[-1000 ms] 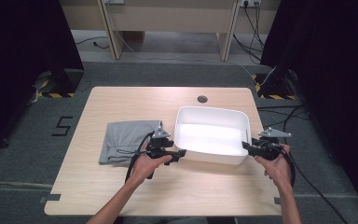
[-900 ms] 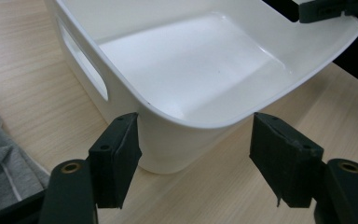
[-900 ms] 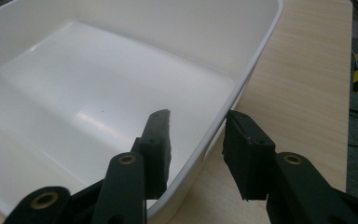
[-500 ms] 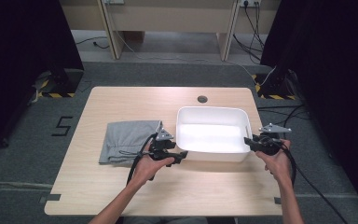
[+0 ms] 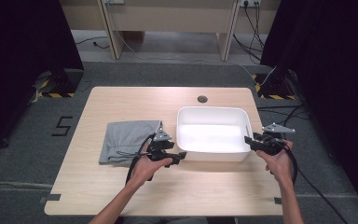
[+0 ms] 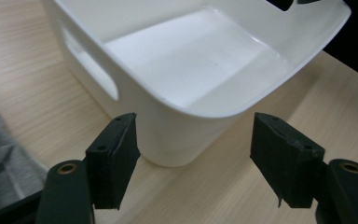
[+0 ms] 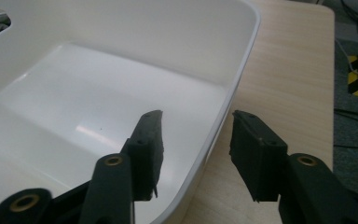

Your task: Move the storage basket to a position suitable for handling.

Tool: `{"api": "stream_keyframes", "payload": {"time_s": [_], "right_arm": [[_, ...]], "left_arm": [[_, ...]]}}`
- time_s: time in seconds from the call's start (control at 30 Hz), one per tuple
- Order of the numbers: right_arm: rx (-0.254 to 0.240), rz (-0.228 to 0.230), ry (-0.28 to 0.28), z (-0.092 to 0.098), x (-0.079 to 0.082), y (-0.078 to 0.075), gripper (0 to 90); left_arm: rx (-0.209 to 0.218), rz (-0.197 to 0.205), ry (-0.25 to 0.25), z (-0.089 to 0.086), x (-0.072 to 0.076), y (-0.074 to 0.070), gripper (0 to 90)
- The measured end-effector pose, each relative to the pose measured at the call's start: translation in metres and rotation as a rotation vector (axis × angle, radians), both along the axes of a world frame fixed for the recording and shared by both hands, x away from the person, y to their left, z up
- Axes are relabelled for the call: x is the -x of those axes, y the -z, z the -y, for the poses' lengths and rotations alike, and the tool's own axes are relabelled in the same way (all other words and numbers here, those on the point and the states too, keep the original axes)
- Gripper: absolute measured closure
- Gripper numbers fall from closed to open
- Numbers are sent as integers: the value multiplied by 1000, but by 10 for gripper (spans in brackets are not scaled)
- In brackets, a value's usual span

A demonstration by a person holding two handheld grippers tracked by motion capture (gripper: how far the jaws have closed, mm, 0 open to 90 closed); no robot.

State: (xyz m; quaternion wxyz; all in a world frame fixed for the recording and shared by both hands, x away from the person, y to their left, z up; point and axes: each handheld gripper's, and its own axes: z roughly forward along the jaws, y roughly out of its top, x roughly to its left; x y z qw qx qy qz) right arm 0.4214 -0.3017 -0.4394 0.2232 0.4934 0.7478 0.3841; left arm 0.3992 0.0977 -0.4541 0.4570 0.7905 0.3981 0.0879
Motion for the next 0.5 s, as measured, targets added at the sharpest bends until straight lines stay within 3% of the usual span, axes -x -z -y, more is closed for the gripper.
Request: {"api": "stream_keyframes", "payload": {"time_s": [0.13,0.5], "right_arm": [[-16,27,6,-4,8,-11,459],[-71,67,-61,-44,22,-26,390]], "left_arm": [[20,7,-34,-19,2,-4,301],[-30,64,-163,-81,8,-11,290]]}}
